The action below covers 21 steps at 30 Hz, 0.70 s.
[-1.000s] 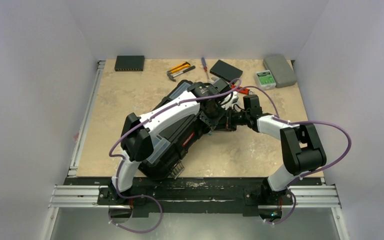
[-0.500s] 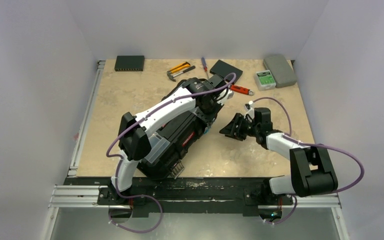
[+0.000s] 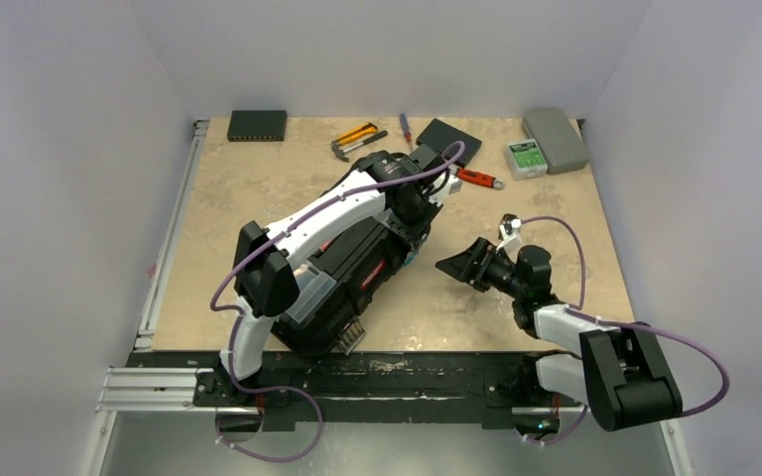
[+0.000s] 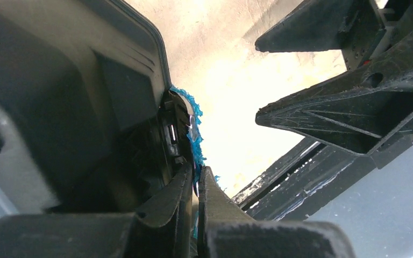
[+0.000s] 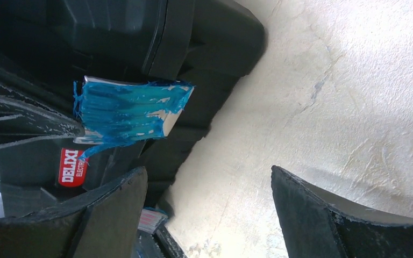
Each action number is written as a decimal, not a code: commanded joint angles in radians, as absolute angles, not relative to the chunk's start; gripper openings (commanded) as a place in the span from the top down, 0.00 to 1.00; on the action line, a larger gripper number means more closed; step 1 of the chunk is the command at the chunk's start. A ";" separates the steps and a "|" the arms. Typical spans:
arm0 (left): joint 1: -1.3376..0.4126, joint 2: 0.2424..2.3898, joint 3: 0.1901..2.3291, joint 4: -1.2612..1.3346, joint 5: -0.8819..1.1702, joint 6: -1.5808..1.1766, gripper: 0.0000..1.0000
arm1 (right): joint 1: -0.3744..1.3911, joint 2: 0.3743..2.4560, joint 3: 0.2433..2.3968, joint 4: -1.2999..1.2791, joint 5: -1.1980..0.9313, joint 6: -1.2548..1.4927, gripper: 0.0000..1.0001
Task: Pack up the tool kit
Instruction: Close the toolbox at the center of the board.
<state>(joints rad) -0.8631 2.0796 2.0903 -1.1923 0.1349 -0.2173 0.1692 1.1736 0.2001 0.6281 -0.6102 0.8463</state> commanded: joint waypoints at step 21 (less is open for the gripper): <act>-0.801 1.990 2.173 -1.225 0.276 -0.213 1.00 | 0.314 1.547 0.173 1.432 -0.572 1.159 0.12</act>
